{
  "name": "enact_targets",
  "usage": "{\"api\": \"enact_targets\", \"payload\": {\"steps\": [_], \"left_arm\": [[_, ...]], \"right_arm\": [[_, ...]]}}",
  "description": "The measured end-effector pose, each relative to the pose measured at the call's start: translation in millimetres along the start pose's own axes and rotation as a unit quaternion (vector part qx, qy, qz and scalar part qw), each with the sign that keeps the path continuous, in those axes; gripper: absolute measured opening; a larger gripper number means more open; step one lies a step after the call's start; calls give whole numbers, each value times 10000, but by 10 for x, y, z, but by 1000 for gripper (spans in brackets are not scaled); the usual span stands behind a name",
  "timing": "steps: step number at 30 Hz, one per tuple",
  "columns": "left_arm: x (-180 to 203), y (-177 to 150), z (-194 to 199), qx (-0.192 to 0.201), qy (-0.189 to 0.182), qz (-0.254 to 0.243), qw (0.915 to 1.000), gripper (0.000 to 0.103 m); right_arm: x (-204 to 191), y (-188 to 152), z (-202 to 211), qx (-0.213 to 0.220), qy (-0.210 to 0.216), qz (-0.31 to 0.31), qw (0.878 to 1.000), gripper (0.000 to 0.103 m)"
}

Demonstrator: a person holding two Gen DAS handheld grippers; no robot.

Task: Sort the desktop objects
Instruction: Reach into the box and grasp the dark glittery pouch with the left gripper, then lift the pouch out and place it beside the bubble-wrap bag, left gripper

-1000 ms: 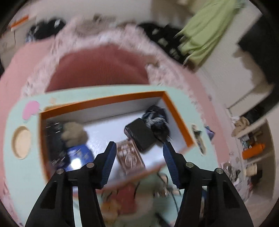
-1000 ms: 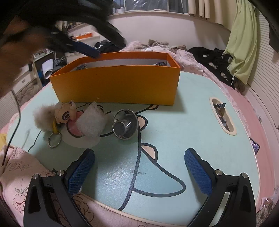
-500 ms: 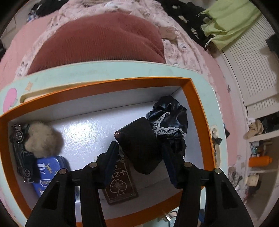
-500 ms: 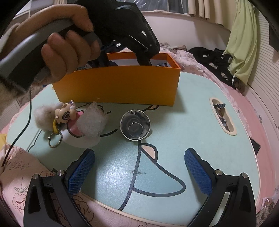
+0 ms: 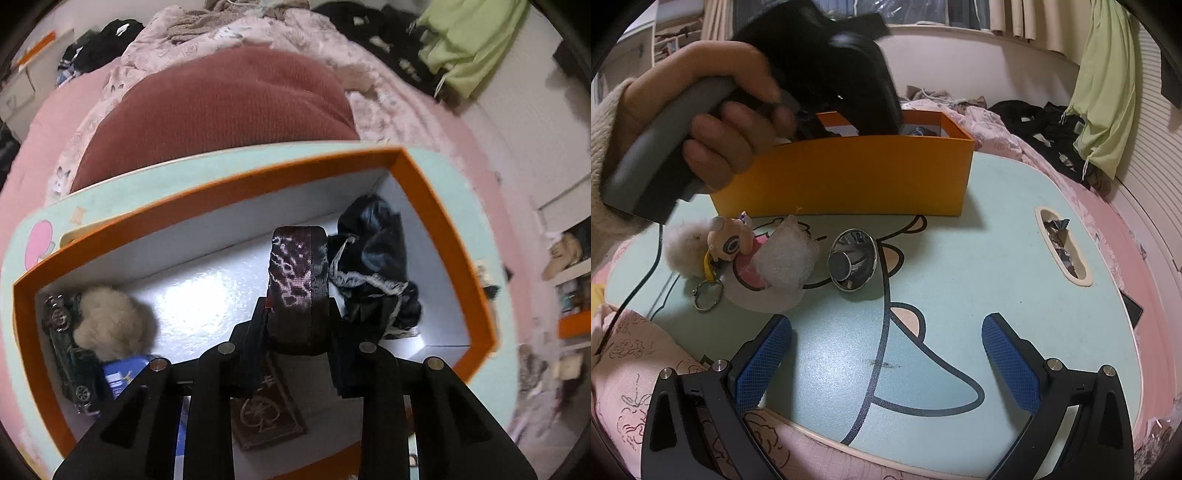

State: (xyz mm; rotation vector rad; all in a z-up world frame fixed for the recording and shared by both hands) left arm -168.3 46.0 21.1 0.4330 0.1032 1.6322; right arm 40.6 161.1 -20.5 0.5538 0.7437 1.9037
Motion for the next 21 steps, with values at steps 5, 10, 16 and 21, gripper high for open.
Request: {"api": "enact_targets", "payload": {"steps": [5, 10, 16, 21], "left_arm": [[-188, -81, 535, 674, -470, 126, 9965, 29], [-247, -407, 1040, 1086, -1021, -135, 9887, 29], [-319, -944, 988, 648, -1567, -401, 9847, 29], [-290, -1168, 820, 632, -1295, -535, 9881, 29]], "right_arm": [[3, -5, -2, 1, -2, -2, 10000, 103], [4, -8, -4, 3, -1, -3, 10000, 103], [3, -11, -7, 4, -2, -4, 10000, 103], [-5, -11, -11, 7, -1, -6, 10000, 103]]}}
Point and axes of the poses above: each gripper's, at about its wrist camera, not at the fingertips, and z roughly against the way its jaws point, x to its right, y to its top, the point moved 1 cm from there along -z, roughly the way its jaws point, and after that the axes turned 4 degrees about z, right-handed, at the moved point
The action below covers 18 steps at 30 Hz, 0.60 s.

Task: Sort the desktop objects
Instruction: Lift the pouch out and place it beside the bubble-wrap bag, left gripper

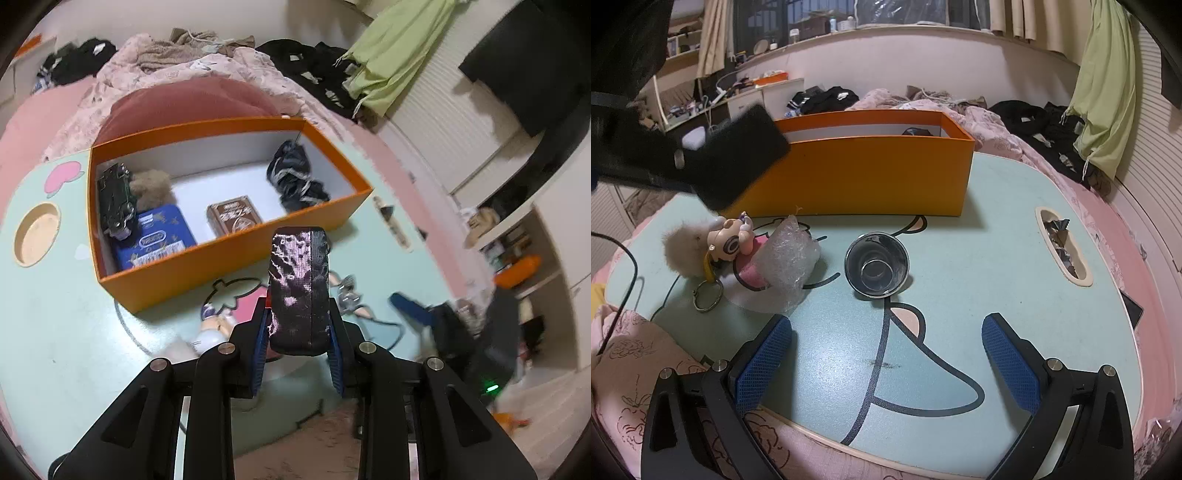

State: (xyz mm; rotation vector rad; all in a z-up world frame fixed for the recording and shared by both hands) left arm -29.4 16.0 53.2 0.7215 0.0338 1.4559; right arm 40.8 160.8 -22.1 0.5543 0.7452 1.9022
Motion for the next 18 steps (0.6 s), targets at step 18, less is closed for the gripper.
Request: {"api": "enact_targets", "payload": {"steps": [18], "left_arm": [[-155, -483, 442, 756, 453, -293, 9957, 67]], "right_arm": [[3, -11, -4, 4, -3, -2, 10000, 103]]}}
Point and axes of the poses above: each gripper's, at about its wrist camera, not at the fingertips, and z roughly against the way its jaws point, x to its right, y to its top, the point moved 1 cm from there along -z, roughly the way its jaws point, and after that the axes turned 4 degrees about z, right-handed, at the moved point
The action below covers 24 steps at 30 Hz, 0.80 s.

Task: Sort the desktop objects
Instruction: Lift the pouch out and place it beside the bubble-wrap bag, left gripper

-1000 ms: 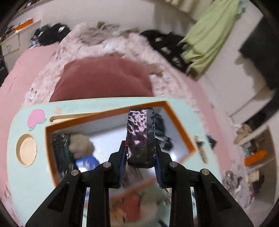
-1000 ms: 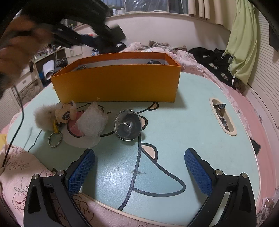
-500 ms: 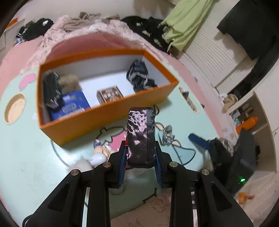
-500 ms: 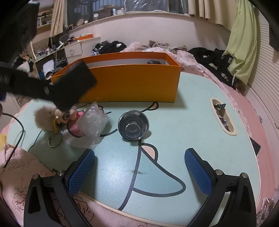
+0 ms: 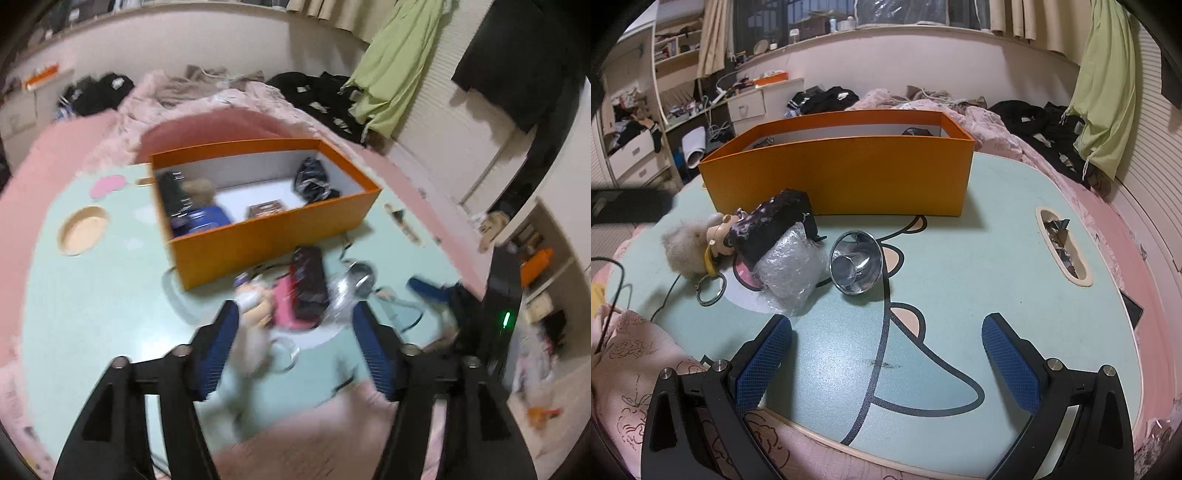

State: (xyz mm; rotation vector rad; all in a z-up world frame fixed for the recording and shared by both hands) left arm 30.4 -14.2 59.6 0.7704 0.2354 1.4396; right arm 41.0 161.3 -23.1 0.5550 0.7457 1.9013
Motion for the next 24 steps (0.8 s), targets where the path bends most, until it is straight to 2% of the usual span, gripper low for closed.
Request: {"api": "enact_targets", "payload": {"steps": [3, 7, 8, 9, 10, 12, 14, 24], "left_arm": [[-67, -217, -11, -184, 468, -232, 9985, 67], [-108, -483, -191, -536, 575, -496, 9957, 67], [-131, -518, -269, -627, 662, -450, 9948, 71], [-109, -527, -276, -411, 863, -566, 9938, 81], [-96, -535, -337, -441, 1044, -622, 9916, 86], [-103, -513, -380, -379, 1096, -566, 9916, 97], [-139, -510, -405, -364, 1162, -476, 9914, 103], [-163, -550, -380, -254, 1160, -454, 9919, 103]], "right_arm": [[3, -2, -1, -1, 1, -2, 10000, 103], [12, -8, 0, 2, 2, -2, 10000, 103], [16, -9, -1, 0, 2, -2, 10000, 103], [13, -9, -3, -4, -4, 3, 10000, 103], [5, -3, -2, 2, -7, 4, 10000, 103], [-16, 1, -1, -10, -2, -7, 10000, 103], [-10, 15, 4, -14, -7, -3, 10000, 103], [-15, 38, 3, -16, -21, 5, 10000, 103]]}}
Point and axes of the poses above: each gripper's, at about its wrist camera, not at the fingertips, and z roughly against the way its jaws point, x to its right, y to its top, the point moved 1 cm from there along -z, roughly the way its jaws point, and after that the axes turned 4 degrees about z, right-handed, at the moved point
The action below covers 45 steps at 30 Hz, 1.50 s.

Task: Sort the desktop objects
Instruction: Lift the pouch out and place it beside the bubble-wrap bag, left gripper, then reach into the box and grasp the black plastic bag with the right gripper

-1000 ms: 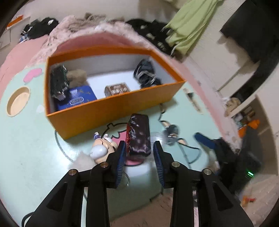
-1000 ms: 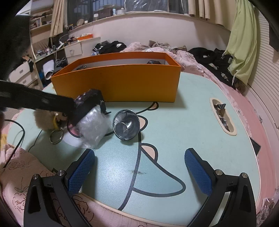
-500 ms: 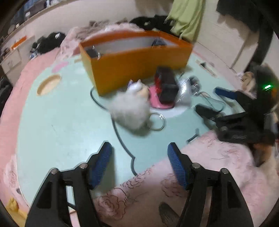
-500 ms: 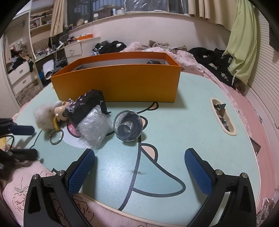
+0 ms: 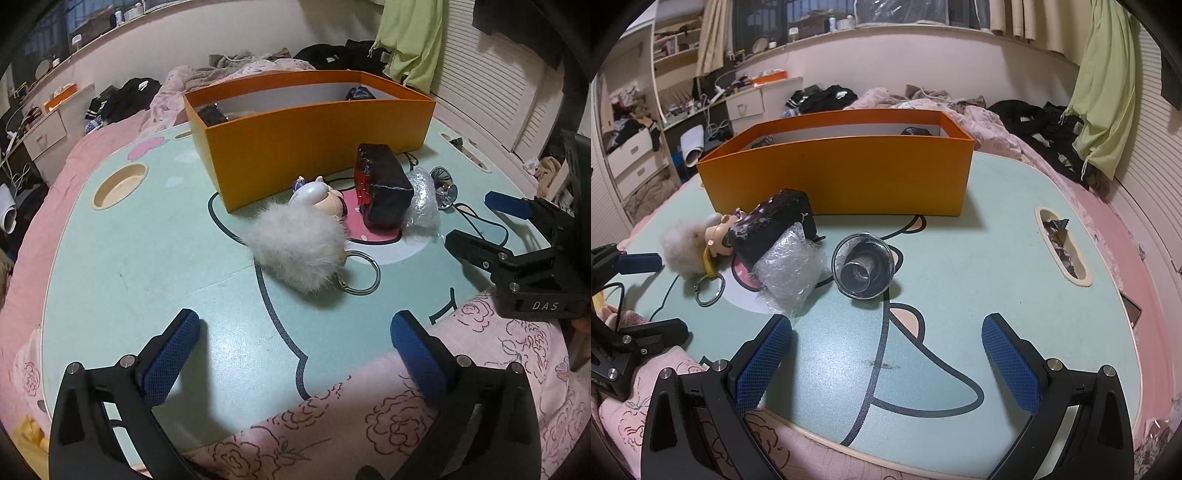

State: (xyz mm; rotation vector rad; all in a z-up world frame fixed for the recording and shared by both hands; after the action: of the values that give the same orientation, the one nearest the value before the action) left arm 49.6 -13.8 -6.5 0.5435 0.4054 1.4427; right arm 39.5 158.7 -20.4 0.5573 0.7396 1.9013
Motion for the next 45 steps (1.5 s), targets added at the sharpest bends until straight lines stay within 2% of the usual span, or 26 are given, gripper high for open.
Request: {"api": "enact_targets", "payload": {"steps": [9, 14, 16, 17, 19, 21, 24, 27, 33, 34, 36, 37, 39, 41, 45], "left_arm": [[6, 10, 3, 18, 5, 21, 10000, 103], [-3, -3, 14, 34, -4, 28, 10000, 103], [-2, -4, 15, 35, -2, 29, 10000, 103], [-6, -4, 15, 35, -5, 29, 10000, 103], [-8, -5, 16, 35, -8, 29, 10000, 103], [-6, -7, 18, 38, -8, 27, 10000, 103], [-8, -5, 18, 37, -8, 27, 10000, 103], [-8, -5, 18, 37, -9, 27, 10000, 103], [3, -2, 31, 58, -11, 32, 10000, 103], [6, 0, 33, 61, -11, 33, 10000, 103], [21, 4, 32, 74, 1, 19, 10000, 103], [25, 5, 33, 77, -6, 33, 10000, 103], [35, 3, 35, 80, -4, 42, 10000, 103], [39, 5, 33, 78, -4, 40, 10000, 103], [35, 2, 35, 80, -5, 41, 10000, 103]], "right_arm": [[69, 29, 3, 21, -89, 3, 10000, 103], [245, 264, 205, 507, -173, 39, 9986, 98], [318, 510, 310, 691, -204, 78, 9974, 85], [369, 653, 329, 713, -168, 40, 9973, 82], [489, 986, 287, 577, -28, -154, 9982, 58], [588, 1300, 137, 285, 133, -387, 9988, 47], [622, 1634, -151, -72, 400, -531, 9978, 43], [510, 1857, -498, -442, 182, -342, 9983, 43], [394, 1821, -1051, -1177, -224, -202, 9926, 43], [387, 1774, -1148, -1364, -459, -127, 9895, 41], [329, 1688, -1231, -1470, -834, 116, 9855, 37], [297, 1652, -1250, -1522, -851, 181, 9845, 33], [235, 1610, -1204, -1423, -850, 364, 9855, 26], [252, 1573, -1114, -1321, -474, 183, 9899, 25], [333, 1561, -695, -631, -163, -184, 9977, 25]]}}
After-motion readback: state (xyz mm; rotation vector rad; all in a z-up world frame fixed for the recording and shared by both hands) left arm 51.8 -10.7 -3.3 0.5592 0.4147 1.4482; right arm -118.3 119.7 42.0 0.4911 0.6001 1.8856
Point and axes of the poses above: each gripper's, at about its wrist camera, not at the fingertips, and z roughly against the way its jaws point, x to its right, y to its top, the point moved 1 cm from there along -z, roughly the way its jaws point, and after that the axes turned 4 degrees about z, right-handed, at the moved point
